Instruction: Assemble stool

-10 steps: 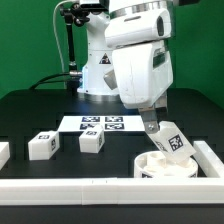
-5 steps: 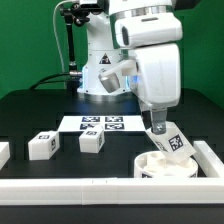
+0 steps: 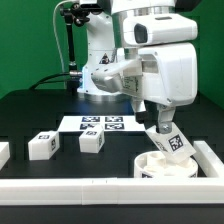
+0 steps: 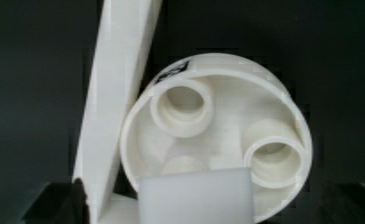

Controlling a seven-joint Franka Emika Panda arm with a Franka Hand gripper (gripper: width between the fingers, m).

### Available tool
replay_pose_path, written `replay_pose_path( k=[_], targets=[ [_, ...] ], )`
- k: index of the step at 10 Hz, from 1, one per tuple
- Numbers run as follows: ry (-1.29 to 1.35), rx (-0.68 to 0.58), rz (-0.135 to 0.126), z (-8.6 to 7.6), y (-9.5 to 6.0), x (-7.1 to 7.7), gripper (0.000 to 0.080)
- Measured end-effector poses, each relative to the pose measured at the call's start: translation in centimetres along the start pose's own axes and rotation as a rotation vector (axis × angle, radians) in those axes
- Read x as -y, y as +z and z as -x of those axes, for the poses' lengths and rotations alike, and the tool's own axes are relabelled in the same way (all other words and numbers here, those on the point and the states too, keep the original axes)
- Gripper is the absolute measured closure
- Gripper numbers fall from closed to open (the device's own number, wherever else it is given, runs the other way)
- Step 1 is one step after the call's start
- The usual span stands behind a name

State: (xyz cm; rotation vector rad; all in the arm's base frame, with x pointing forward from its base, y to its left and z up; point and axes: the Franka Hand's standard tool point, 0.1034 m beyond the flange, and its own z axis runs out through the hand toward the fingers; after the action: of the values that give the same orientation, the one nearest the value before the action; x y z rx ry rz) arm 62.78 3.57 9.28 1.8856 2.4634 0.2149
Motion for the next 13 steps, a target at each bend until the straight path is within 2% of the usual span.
replay_pose_path(
  k=[3,5,7,8,9,13],
  targets=[
    [0.013,-0.011,-0.007,-1.9,0.5,-0.2,0.0150],
    [0.023,-0.014,-0.010,-2.3,0.6,-0.1,0.0150],
    [0.025,-0.015,-0.011,-2.4,0.7,-0.1,0.0388],
    [0.026,-0.015,-0.011,-2.4,0.7,-0.1,0.0388],
    [0.026,-0.016,-0.011,-2.5,0.7,-0.2,0.0462],
    [0.089,-0.021,-0.010,-4.0,0.9,-0.8,0.0462]
  ],
)
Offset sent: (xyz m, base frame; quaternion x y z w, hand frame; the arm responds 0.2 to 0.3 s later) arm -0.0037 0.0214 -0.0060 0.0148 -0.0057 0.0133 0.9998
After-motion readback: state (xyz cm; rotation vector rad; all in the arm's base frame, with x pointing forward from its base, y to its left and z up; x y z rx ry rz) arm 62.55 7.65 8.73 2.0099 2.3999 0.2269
